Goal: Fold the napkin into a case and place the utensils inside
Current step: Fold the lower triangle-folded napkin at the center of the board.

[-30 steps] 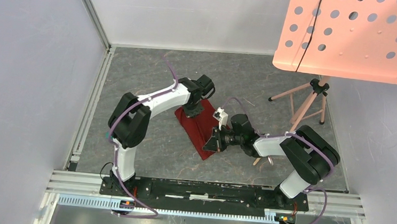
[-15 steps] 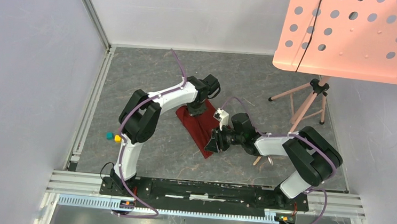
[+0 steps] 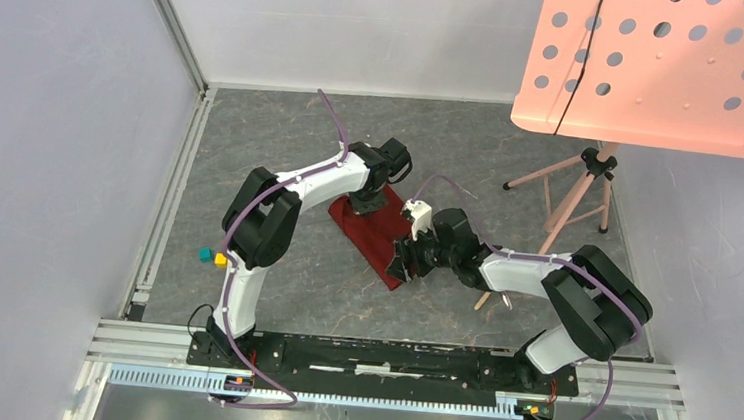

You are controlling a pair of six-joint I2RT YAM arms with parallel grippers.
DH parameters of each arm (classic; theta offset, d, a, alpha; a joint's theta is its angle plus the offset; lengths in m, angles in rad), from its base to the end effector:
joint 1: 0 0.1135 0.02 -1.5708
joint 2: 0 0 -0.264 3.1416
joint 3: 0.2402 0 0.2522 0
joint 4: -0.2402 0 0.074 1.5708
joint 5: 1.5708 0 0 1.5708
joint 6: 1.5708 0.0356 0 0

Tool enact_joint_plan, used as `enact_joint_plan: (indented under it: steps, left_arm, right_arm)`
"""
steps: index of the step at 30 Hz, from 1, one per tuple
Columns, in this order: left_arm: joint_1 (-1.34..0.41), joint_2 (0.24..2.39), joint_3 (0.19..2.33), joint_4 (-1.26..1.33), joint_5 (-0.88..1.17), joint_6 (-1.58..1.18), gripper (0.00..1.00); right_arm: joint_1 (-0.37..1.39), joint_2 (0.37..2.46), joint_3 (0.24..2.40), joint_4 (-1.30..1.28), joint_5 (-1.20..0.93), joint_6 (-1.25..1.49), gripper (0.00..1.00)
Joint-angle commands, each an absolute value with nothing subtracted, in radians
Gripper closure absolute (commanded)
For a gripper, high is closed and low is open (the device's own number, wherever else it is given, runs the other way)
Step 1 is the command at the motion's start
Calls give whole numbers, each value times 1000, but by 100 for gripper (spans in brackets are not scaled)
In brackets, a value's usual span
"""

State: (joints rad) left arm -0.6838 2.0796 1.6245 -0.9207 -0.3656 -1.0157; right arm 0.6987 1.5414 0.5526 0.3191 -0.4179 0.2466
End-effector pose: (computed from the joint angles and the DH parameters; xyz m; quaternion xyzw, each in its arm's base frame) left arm 0.3303 -0.2528 0.1851 -0.1791 0.9623 0.0475 0.1991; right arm 0.2055 0.1915 0.1396 -0.2854 0.8380 0.3602 0.2943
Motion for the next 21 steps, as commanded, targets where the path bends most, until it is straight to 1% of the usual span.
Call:
enact_joint_plan:
  steps: [1,2,6,8,11,12,14,17,18,19,20,21]
  left_arm:
    - [-678,2075,1655,-898,-402,-964,86]
    - [-678,2072,1656,-897,-399,-959,83]
    - [-678,2038,1652,-875,-350,-907,73]
    - [-678,2008,1637,-847,-312,-870,66]
    - [-675,1936,1601,-785,-232,-788,52]
    - [-672,1907,1583,-761,-207,-763,46]
    - [-661,1844,1532,-707,-154,-724,39]
    - [-617,1752,1440,-663,-101,-696,36]
    - [-597,1715,1407,-647,-79,-687,37]
    - [-568,1680,1355,-621,-47,-679,40]
    - [-539,1649,1300,-582,-13,-678,45]
    - [-499,1615,1236,-544,41,-679,53]
  right_arm:
    - [704,1555,612,290,-310,230,40]
    - [703,1562,621,276,-297,233,44]
    - [704,1560,601,292,-274,265,71]
    - [704,1563,597,295,-262,272,83]
    - [703,1576,599,298,-253,272,94]
    - [703,1581,600,299,-251,270,96]
    - [704,1589,606,297,-248,269,99]
    - [704,1587,606,294,-244,269,99]
    - [704,1585,608,293,-245,269,99]
    - [704,1584,609,291,-245,268,98]
    - [704,1582,610,289,-246,268,96]
    - [703,1581,612,286,-246,267,90]
